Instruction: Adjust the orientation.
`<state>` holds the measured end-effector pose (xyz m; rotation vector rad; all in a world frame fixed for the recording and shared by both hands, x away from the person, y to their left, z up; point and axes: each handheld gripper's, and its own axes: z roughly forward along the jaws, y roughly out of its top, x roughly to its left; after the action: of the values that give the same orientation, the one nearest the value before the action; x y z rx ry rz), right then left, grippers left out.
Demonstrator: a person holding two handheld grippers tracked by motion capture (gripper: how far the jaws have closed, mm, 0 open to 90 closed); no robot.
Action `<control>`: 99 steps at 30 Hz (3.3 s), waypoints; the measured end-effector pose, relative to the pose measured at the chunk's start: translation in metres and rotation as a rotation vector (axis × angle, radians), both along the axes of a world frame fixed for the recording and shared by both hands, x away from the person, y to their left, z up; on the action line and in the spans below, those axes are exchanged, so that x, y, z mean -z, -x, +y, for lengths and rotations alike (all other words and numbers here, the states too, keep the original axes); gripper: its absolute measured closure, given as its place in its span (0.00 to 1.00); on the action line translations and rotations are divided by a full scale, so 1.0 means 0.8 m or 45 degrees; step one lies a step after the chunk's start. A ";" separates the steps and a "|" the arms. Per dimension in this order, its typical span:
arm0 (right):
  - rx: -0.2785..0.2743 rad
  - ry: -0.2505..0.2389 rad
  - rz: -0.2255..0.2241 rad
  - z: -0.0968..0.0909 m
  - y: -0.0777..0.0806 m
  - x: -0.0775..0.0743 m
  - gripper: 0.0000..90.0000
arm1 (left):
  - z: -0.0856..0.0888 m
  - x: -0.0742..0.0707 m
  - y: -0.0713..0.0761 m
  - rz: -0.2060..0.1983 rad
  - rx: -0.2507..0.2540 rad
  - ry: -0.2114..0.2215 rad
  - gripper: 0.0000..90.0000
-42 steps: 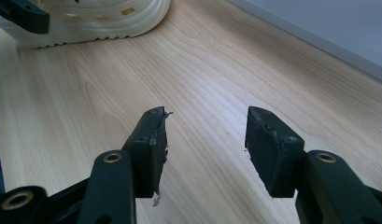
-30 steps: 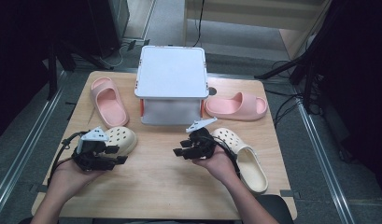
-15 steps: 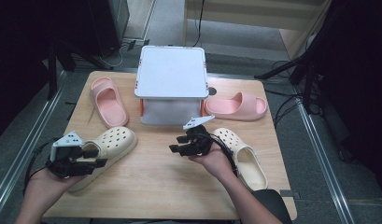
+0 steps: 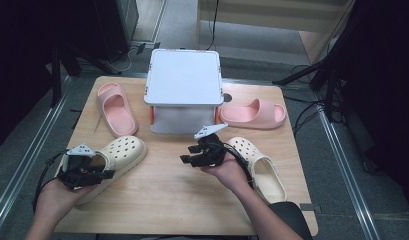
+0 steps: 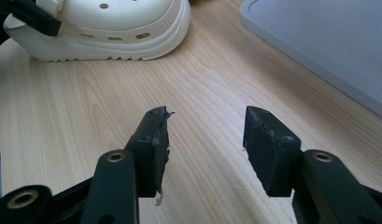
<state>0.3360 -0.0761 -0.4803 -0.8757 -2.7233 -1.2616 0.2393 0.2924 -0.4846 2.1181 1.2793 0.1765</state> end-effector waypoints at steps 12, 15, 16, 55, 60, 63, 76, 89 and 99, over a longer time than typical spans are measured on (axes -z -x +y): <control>0.028 0.000 -0.014 -0.003 0.002 -0.002 0.57 | -0.009 -0.025 -0.006 -0.092 0.017 0.067 0.86; 0.035 -0.006 -0.028 -0.008 0.006 -0.004 0.57 | -0.023 -0.031 -0.011 -0.108 0.070 0.072 0.86; 0.039 -0.011 -0.033 -0.010 0.008 -0.004 0.57 | -0.029 -0.032 -0.013 -0.115 0.088 0.075 0.86; 0.202 -0.037 -0.048 -0.049 0.049 0.000 0.57 | -0.164 -0.007 -0.048 -0.012 0.476 0.036 0.71; 0.209 -0.033 -0.056 -0.046 0.051 0.001 0.57 | -0.151 -0.020 -0.040 -0.024 0.469 0.042 0.62; 0.196 -0.033 -0.062 -0.044 0.053 0.001 0.58 | -0.136 -0.029 -0.034 -0.048 0.452 0.071 0.60; 0.154 -0.054 -0.022 -0.024 0.051 0.002 0.69 | -0.099 -0.062 -0.028 -0.072 0.409 0.130 0.86; 0.136 -0.019 -0.068 0.005 0.038 0.003 0.97 | -0.062 -0.038 -0.101 -0.003 0.323 0.054 0.99; 0.140 -0.015 -0.046 0.017 0.041 0.012 0.97 | -0.062 -0.016 -0.102 -0.063 0.344 0.032 0.99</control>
<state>0.3033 -0.0624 -0.4902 -1.0242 -2.7266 -1.3234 0.3206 0.2427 -0.4718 2.2246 0.9498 0.0952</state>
